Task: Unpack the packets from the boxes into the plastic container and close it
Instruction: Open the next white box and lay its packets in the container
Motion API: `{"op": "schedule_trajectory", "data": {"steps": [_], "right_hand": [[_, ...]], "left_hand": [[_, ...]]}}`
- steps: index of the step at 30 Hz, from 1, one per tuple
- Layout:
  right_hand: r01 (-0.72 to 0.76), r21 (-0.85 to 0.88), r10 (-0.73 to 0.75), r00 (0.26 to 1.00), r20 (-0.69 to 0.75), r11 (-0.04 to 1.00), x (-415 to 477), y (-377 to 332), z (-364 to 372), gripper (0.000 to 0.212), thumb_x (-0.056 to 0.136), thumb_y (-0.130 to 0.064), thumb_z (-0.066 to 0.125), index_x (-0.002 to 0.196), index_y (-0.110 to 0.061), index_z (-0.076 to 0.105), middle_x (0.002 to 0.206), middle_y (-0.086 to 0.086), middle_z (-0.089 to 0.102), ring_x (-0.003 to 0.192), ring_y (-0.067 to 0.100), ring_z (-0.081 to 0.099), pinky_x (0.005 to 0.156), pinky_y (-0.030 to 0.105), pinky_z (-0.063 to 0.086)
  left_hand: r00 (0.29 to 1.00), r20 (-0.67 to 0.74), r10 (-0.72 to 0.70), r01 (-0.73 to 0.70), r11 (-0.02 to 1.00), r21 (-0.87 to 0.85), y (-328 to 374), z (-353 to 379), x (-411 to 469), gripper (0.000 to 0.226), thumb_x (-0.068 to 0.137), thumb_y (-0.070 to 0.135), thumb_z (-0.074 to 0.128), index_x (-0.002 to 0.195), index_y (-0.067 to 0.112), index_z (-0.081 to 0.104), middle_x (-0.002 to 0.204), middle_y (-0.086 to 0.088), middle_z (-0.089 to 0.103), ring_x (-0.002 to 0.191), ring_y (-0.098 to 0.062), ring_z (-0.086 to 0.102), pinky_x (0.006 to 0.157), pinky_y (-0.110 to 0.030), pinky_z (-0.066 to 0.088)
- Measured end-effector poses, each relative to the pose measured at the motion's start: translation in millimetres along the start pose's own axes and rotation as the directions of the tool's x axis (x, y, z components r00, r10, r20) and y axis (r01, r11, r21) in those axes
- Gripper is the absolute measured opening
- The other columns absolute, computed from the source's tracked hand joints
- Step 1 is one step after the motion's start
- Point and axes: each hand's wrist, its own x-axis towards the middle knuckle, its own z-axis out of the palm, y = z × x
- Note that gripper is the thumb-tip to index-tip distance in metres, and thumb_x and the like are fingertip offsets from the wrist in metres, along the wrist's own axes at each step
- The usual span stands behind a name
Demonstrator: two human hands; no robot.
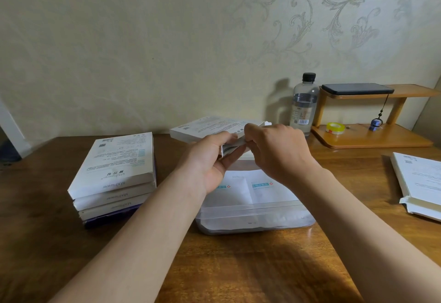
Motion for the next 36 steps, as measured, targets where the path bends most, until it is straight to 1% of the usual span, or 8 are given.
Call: {"op": "schedule_trajectory", "data": {"steps": [4,7,15,21,26,30,33,36], "right_hand": [[-0.026,-0.069,0.028,0.999,0.037,0.997,0,-3,-1,0.022,0.080,-0.012,0.074,0.079,-0.020,0.052,0.054,0.003,0.055,0.041,0.031,0.040,0.045,0.023,0.028],[-0.026,-0.104,0.033,0.997,0.067,0.994,1,-5,-2,0.026,0.087,-0.015,0.067,0.079,-0.023,0.043,0.058,0.002,0.055,0.047,0.031,0.042,0.047,0.025,0.027],[0.012,0.016,-0.014,0.990,0.138,1.000,5,1,-15,0.015,0.095,-0.021,0.056,0.086,-0.025,0.046,0.084,0.005,0.070,0.063,0.033,0.057,0.052,0.033,0.047],[-0.051,0.197,0.052,0.999,0.004,0.979,7,22,-23,0.007,0.095,-0.022,0.059,0.090,-0.017,0.060,0.083,0.006,0.070,0.067,0.035,0.059,0.054,0.035,0.048],[-0.106,0.501,0.145,0.989,-0.040,0.859,11,39,-31,0.010,0.088,-0.012,0.071,0.086,-0.020,0.066,0.105,0.004,0.053,0.088,0.019,0.056,0.075,0.030,0.051],[-0.181,0.791,0.311,0.950,-0.013,0.584,12,40,-39,0.021,0.090,-0.005,0.069,0.082,-0.024,0.061,0.111,0.005,0.062,0.106,0.007,0.063,0.080,0.013,0.050],[-0.141,0.879,0.392,0.918,-0.056,0.455,14,37,-38,0.022,0.091,-0.006,0.067,0.082,-0.024,0.059,0.084,-0.003,0.064,0.084,0.006,0.064,0.071,0.014,0.046],[-0.113,0.916,0.537,0.834,-0.123,0.386,16,38,-39,0.019,0.087,-0.014,0.069,0.080,-0.029,0.060,0.071,-0.001,0.058,0.066,0.011,0.049,0.063,0.026,0.040]], "left_hand": [[1.000,-0.005,0.017,-0.017,1.000,-0.009,1,2,-3,0.018,0.082,-0.019,0.064,0.084,-0.001,0.065,0.065,-0.012,0.072,0.061,-0.026,0.074,0.073,-0.040,0.063],[1.000,-0.018,0.014,-0.014,1.000,-0.015,1,2,-3,0.021,0.082,-0.021,0.060,0.085,-0.001,0.063,0.063,-0.013,0.071,0.061,-0.027,0.073,0.070,-0.036,0.063],[0.997,-0.065,0.030,-0.035,0.997,-0.066,0,2,-4,0.030,0.081,-0.024,0.060,0.096,0.002,0.061,0.071,-0.014,0.073,0.062,-0.025,0.073,0.062,-0.032,0.064],[0.991,-0.115,0.073,-0.087,0.989,-0.123,4,-4,3,0.032,0.084,-0.020,0.062,0.097,0.010,0.060,0.081,-0.012,0.072,0.073,-0.022,0.072,0.064,-0.031,0.064],[0.996,-0.060,0.070,-0.078,0.987,-0.144,3,-3,2,0.029,0.086,-0.019,0.061,0.097,0.009,0.062,0.081,-0.013,0.076,0.076,-0.024,0.073,0.073,-0.037,0.064],[0.996,-0.059,0.068,-0.078,0.981,-0.175,3,-3,1,0.031,0.086,-0.018,0.063,0.098,0.011,0.062,0.095,-0.015,0.070,0.085,-0.026,0.069,0.071,-0.036,0.064],[0.996,-0.063,0.066,-0.076,0.982,-0.174,4,0,-2,0.028,0.086,-0.017,0.064,0.095,0.010,0.061,0.092,-0.013,0.065,0.083,-0.026,0.066,0.070,-0.037,0.063],[0.995,-0.076,0.059,-0.071,0.984,-0.166,4,1,-3,0.025,0.087,-0.016,0.063,0.092,0.009,0.061,0.088,-0.010,0.064,0.077,-0.023,0.065,0.070,-0.037,0.062]]}}
